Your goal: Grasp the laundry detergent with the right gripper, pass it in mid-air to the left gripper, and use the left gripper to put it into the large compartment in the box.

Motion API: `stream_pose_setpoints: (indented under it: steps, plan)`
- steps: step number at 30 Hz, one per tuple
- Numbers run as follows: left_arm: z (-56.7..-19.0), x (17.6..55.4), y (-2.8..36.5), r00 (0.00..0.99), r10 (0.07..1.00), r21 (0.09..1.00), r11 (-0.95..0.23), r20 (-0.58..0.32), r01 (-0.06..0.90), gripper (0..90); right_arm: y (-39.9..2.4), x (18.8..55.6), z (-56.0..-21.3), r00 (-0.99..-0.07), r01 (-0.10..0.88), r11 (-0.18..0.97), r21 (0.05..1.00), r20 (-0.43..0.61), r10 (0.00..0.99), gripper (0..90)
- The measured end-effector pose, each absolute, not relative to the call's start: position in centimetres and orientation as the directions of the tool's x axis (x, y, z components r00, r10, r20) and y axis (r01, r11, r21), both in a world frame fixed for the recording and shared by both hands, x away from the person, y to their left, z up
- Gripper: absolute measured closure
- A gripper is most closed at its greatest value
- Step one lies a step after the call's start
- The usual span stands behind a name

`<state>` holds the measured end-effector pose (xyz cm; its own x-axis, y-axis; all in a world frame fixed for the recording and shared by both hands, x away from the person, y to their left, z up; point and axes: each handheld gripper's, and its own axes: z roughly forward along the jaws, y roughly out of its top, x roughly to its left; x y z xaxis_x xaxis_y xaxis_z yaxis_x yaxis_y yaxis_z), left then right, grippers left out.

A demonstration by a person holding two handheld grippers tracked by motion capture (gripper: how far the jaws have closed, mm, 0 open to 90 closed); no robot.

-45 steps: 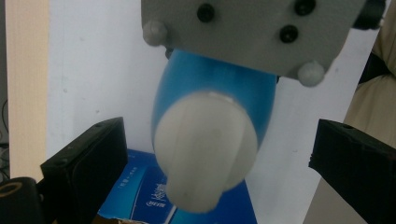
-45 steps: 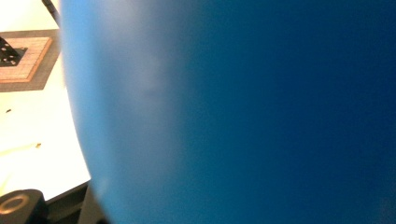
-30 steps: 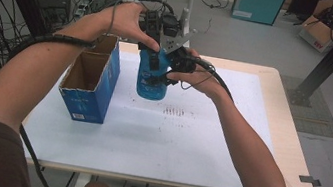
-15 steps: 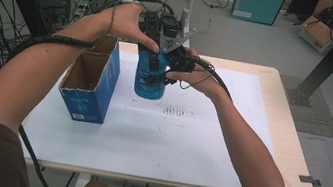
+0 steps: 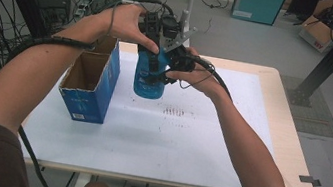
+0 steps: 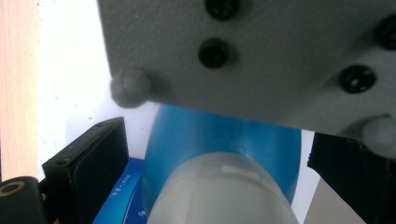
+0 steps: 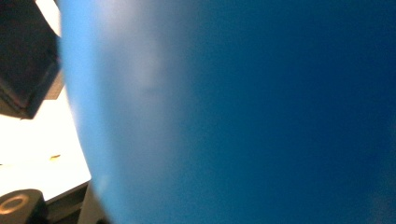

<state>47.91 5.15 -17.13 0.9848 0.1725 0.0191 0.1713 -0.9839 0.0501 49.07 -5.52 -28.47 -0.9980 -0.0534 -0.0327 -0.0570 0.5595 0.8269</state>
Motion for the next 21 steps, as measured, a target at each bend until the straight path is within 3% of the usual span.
stream_pose_setpoints:
  steps: [21]
  plan:
    - [-16.91, 48.01, 5.57, 0.985, 0.172, 0.044, -0.984, 0.016, 0.171, 5.8, -5.40, 49.28, -28.46, -0.997, -0.075, 0.561, 0.824, -0.057, -0.050, 43.3]
